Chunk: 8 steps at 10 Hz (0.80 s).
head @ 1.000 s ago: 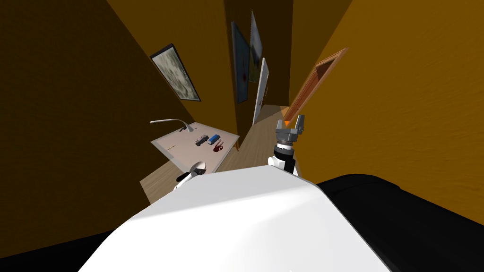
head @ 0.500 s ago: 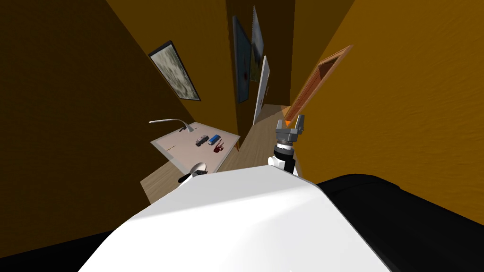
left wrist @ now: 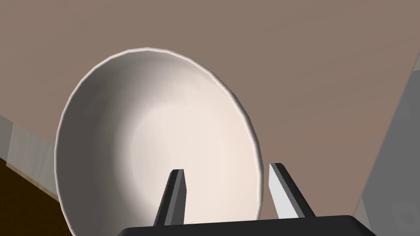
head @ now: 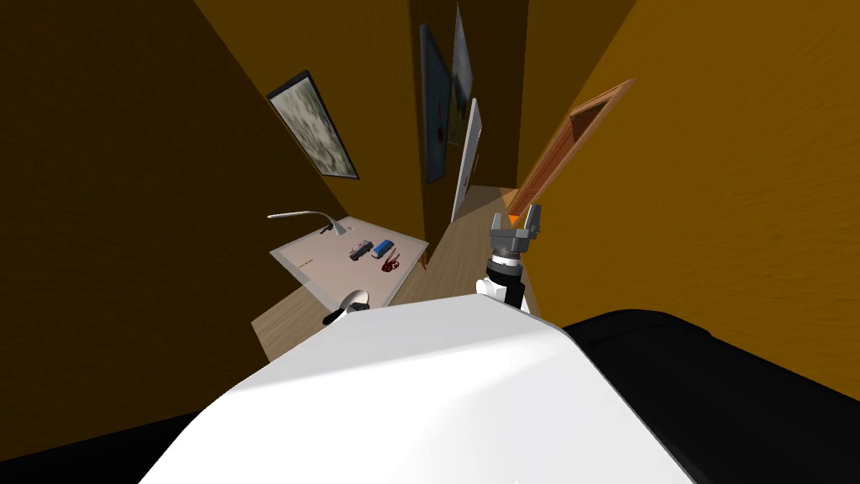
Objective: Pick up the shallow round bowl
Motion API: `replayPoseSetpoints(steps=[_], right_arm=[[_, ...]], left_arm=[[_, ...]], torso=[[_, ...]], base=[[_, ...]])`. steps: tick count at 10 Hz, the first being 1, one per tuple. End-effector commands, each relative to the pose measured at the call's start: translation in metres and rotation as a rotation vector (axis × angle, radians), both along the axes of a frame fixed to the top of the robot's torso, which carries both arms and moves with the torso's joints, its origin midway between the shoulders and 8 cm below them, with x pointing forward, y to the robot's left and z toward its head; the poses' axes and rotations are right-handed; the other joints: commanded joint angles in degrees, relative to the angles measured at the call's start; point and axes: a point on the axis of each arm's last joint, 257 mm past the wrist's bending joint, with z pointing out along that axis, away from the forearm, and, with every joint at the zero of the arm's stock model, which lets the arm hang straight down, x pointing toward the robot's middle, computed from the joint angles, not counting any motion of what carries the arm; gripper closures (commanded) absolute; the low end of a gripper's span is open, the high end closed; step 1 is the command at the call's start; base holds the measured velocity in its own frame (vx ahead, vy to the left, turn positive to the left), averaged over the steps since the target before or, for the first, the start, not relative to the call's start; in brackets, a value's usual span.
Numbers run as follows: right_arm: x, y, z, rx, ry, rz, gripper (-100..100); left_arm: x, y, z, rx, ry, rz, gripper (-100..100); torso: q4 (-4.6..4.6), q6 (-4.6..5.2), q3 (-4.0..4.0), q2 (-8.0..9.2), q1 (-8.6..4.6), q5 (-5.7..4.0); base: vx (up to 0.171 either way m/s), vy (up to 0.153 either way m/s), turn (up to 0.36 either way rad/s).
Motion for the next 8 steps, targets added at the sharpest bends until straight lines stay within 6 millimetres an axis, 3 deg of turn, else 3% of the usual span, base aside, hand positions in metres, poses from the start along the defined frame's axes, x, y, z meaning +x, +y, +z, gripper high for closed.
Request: replayPoseSetpoints(steps=[1, 4, 5, 6, 8], right_arm=[[0.0, 0.0, 0.0, 0.0, 0.0, 0.0, 0], [0.0, 0.0, 0.0, 0.0, 0.0, 0.0, 0], [0.0, 0.0, 0.0, 0.0, 0.0, 0.0, 0], [0.0, 0.0, 0.0, 0.0, 0.0, 0.0, 0], [0.0, 0.0, 0.0, 0.0, 0.0, 0.0, 0]], left_arm=[[0.0, 0.0, 0.0, 0.0, 0.0, 0.0, 100], [0.0, 0.0, 0.0, -0.001, 0.0, 0.001, 100], [0.0, 0.0, 0.0, -0.001, 0.0, 0.001, 0], [-0.001, 0.007, 0.006, 0.0, 0.001, 0.004, 100], [-0.002, 0.017, 0.014, 0.0, 0.001, 0.01, 100]], torso=[[0.0, 0.0, 0.0, 0.0, 0.0, 0.0], [0.0, 0.02, 0.01, 0.02, -0.03, -0.01], [0.01, 0.02, 0.02, 0.03, -0.04, -0.02], [0.01, 0.02, 0.02, 0.03, -0.04, -0.02], [0.04, 0.03, 0.1, 0.17, -0.31, -0.09]], base=[[0.0, 0.0, 0.0], [0.0, 0.0, 0.0], [0.0, 0.0, 0.0], [-0.019, -0.042, -0.037], [-0.042, -0.065, -0.037]])
